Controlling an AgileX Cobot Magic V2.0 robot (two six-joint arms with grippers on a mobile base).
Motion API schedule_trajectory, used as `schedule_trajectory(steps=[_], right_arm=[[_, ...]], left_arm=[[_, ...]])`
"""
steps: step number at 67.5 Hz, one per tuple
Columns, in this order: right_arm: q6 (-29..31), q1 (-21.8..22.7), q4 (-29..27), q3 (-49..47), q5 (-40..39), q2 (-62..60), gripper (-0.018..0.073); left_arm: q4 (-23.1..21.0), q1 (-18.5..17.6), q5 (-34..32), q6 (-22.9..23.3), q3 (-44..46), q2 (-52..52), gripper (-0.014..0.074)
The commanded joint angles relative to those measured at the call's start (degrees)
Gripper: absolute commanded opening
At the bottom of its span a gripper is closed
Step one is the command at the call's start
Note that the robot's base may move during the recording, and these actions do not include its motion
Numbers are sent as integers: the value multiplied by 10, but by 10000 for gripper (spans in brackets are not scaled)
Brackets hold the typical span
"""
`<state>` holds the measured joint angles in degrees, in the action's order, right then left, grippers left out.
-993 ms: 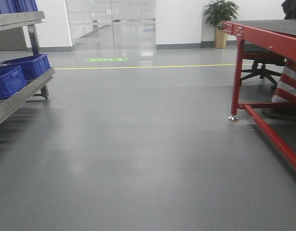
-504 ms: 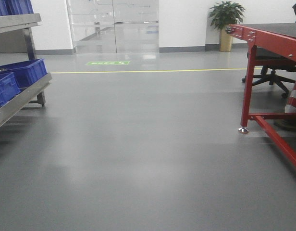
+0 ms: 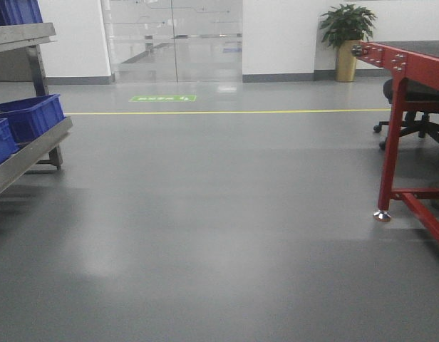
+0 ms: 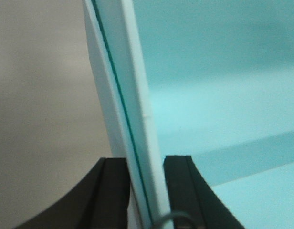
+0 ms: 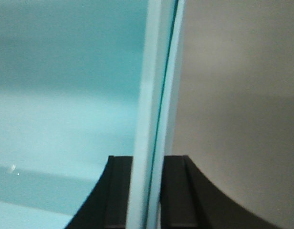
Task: Move two blue bins to right shelf middle
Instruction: 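Hold the light-blue bin with both grippers while the base drives away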
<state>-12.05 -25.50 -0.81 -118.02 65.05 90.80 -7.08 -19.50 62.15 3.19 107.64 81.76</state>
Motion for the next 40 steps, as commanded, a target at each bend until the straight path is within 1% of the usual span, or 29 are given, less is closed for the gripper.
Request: schedule_trajectory(steps=[1,40], right_arm=[[12,-3,-8,-8,-55,-8,-162],[12,-3,-8,-8,-55,-8,-162]], left_arm=[[-33,-6,-38,-14,10,-8,-111],[-33,-6,-38,-14,10,-8,-111]])
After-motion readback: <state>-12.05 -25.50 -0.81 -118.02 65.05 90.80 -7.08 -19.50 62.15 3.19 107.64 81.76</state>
